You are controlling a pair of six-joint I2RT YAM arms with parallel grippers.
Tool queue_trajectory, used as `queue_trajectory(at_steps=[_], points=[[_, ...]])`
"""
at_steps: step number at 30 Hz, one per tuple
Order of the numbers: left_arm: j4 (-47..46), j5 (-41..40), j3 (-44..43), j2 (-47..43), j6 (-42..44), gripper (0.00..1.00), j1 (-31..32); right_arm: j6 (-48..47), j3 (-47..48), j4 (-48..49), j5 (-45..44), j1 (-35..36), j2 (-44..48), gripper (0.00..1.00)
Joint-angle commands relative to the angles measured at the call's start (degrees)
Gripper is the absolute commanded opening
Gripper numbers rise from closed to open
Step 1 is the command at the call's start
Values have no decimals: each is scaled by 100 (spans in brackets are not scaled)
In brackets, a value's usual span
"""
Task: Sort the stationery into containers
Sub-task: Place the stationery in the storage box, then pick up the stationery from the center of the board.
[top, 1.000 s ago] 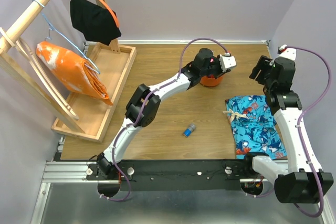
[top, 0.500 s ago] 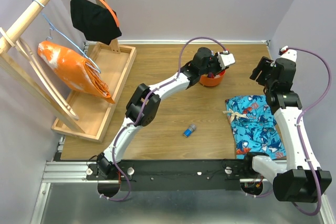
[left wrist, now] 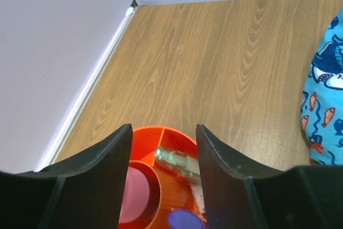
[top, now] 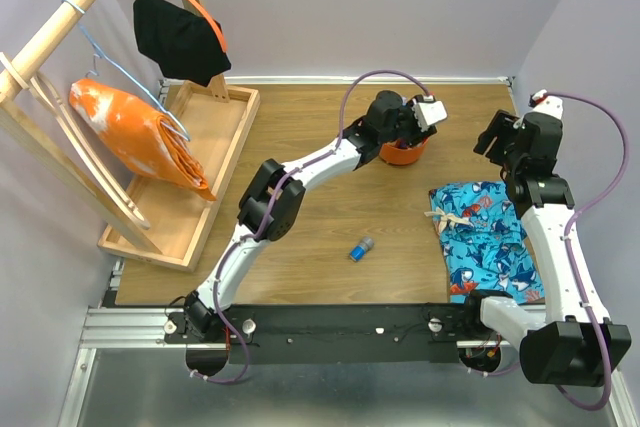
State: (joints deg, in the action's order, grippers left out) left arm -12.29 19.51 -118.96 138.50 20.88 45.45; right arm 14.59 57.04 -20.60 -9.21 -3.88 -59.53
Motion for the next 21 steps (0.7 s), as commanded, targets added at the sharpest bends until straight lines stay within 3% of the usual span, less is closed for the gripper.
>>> queue_trajectory(at_steps=[1,3,6,7,9,10,13,16,17,21], points=[[252,-263,320,-1155,-251,62,16,-271,9,30,786,-60,81,73],[437,-412,687,-1587,-304,64,8,-430,9,-57,1225,-60,117,73],[1052,-886,1336,-2536,-418,69,-10,-1078,106,-451,2735,-52,126,71],[1410,-1009,1549,-3051,-479,71,-27,-1812,71,-593,3933,-51,169,70],[1720,-1186,2371,-3564,-602,75,-115,-2510,-8,-1057,4907,-43,213,71],[2348,-1090,3299,-4558,-690,76,-211,-3479,-17,-1591,5416,79,109,71],[2827,-1168,4533,-5426,-664,77,-317,-4452,211,-2254,5518,334,-190,70],[3030,-1186,5554,-6138,-989,78,-633,-4954,466,-2413,5159,1071,-454,70],[3057,-1177,5750,-6272,-1112,78,-791,-5079,553,-2466,4905,1639,-550,70],[3058,-871,6410,-6668,-1989,80,-1792,-5772,800,-2536,4465,2785,-1060,68]])
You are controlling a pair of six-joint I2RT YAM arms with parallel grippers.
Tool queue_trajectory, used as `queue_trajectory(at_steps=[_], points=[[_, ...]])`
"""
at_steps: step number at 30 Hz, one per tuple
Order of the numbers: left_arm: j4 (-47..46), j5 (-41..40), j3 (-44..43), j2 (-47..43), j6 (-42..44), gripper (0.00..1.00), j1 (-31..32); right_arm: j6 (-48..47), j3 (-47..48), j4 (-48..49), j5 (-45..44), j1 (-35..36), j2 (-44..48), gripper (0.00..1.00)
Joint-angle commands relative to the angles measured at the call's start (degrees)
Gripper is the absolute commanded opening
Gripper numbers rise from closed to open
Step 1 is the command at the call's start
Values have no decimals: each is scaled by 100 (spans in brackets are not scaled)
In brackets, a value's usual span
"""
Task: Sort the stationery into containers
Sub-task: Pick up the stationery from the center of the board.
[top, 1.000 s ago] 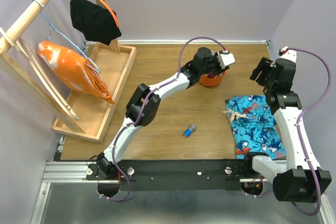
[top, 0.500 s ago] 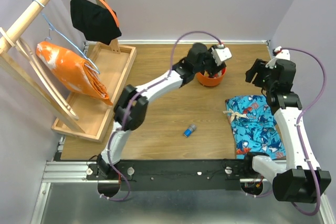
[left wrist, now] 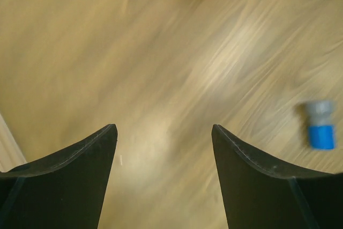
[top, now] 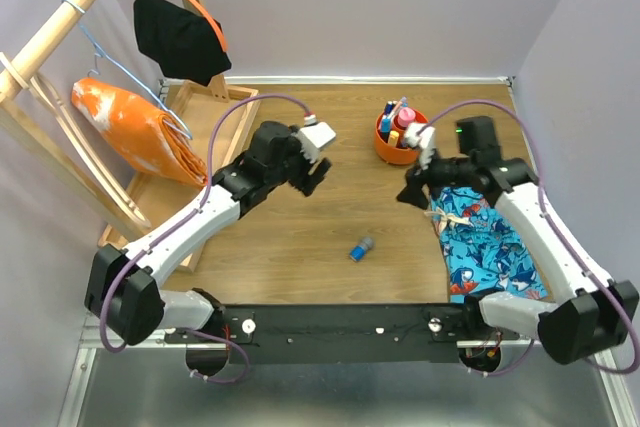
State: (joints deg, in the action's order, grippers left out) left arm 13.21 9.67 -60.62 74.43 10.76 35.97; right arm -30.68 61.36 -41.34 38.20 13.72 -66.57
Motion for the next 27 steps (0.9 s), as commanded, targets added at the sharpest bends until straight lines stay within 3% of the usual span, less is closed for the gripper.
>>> queue_trajectory(at_steps=[1,4,8,14,27], points=[[481,253,734,-358,-1049,81,-1281,-1761,437,-576,-417,1289,-627,67],[428,755,998,-587,-1663,81,-1758,-2528,447,-840,-944,2247,-954,67],[375,817,1263,-930,-1648,82,-2041,-3135,245,-805,-1480,3197,-1577,68],[533,843,1395,-1308,-1428,83,-2225,-3725,113,-586,-1797,3506,-2053,69],[516,835,1509,-1607,-1393,84,-2331,-3718,69,-191,-1780,3919,-2730,68]])
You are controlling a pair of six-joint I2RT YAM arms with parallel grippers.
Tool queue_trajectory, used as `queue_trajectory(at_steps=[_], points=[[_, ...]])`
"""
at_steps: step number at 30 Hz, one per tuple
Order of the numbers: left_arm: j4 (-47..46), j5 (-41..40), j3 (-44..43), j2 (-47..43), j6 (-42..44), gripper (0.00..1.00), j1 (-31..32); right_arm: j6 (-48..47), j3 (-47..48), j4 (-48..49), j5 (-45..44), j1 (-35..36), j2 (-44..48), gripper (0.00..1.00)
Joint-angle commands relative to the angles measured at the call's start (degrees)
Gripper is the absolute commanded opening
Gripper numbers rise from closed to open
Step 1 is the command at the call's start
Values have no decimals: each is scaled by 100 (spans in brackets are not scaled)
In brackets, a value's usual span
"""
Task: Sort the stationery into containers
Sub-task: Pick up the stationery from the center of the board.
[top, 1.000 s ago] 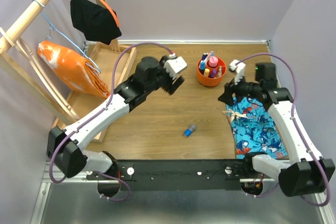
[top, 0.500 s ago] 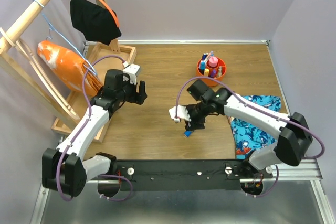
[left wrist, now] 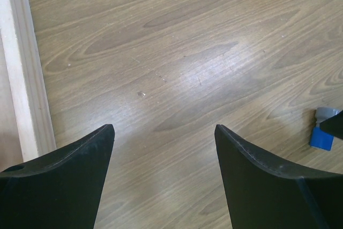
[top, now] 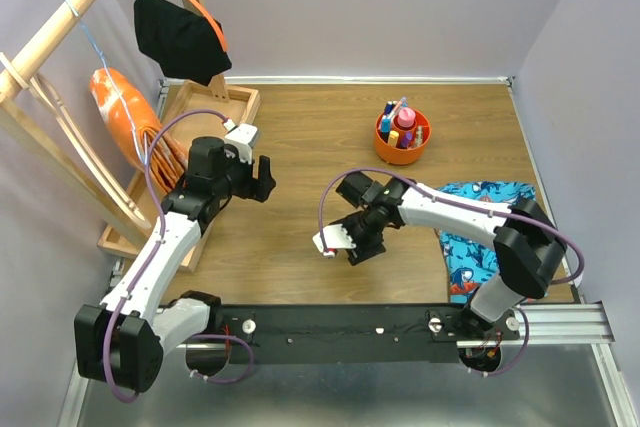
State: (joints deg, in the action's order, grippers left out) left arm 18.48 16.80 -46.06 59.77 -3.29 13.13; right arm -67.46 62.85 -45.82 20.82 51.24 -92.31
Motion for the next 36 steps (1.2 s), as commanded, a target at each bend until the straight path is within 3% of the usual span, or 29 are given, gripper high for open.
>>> queue_trajectory(at_steps=[1,18,24,25,29,31,36], points=[[-20,131,62,-150,-22,84,-47,-22,-106,284,-52,184,-173,68],[-231,236,229,-159,-277,85,-91,-39,-379,601,-183,290,-568,58],[-248,254,185,-79,-295,85,-108,57,-414,723,-201,290,-665,36],[-257,271,177,-45,-312,85,-117,127,-379,794,-201,298,-648,25],[-231,421,45,105,-374,85,-126,1327,419,1154,-324,185,-446,5],[-231,526,-60,193,-322,85,-126,1883,1189,1190,70,-306,-315,1],[-187,860,-306,588,-67,84,-100,4010,1880,2030,528,-1833,90,1]])
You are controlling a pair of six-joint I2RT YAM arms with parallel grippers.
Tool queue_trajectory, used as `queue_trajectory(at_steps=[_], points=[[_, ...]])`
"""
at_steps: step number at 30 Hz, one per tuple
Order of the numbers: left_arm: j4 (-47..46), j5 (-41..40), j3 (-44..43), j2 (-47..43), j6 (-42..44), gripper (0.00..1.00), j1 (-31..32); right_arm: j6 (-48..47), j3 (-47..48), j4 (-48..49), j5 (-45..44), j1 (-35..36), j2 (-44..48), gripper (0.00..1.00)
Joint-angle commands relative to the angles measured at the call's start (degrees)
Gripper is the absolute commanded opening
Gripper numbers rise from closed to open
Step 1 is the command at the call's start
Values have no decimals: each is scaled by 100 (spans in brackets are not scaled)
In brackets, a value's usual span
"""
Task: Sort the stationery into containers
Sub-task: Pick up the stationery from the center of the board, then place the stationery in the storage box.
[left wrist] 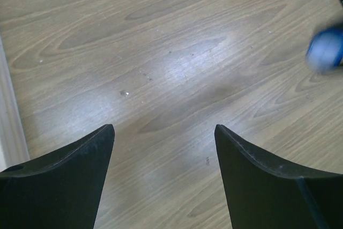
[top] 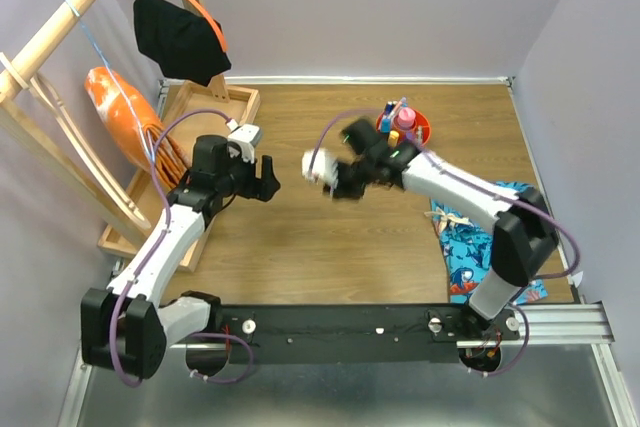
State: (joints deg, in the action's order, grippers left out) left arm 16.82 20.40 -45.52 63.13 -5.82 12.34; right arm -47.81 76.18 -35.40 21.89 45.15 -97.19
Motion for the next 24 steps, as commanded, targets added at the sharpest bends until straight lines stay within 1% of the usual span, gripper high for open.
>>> queue_trajectory(at_steps=[1,2,3,4,5,6,8,9,15,16,20,24], points=[[-38,508,-396,287,170,84,-12,2318,529,1208,439,-1445,665,1],[-82,517,-466,366,143,84,-3,2842,355,1472,465,-1656,918,1],[-117,543,-493,419,126,84,-3,3109,206,2127,370,-2032,1043,1],[-135,561,-519,463,117,84,-3,3346,13,2464,273,-2201,1183,1],[-152,570,-572,559,108,84,5,3775,-303,2781,168,-2351,1385,1],[-153,596,-607,612,108,84,5,3962,-488,3349,-138,-2648,1482,1],[-100,631,-730,787,117,84,5,4418,-779,3933,-543,-2888,1597,1],[-91,675,-765,849,108,84,14,4543,-1050,4379,-867,-3097,1667,1],[40,754,-1134,1280,204,84,76,5088,-1404,5313,-1634,-3512,1396,1],[58,815,-1178,1333,239,84,93,5141,-1422,5393,-1696,-3547,1221,1],[181,869,-1450,1605,433,85,155,5580,-1186,5666,-1679,-3776,695,1],[199,842,-1592,1807,486,85,216,5721,-965,5807,-1574,-3925,254,1]])
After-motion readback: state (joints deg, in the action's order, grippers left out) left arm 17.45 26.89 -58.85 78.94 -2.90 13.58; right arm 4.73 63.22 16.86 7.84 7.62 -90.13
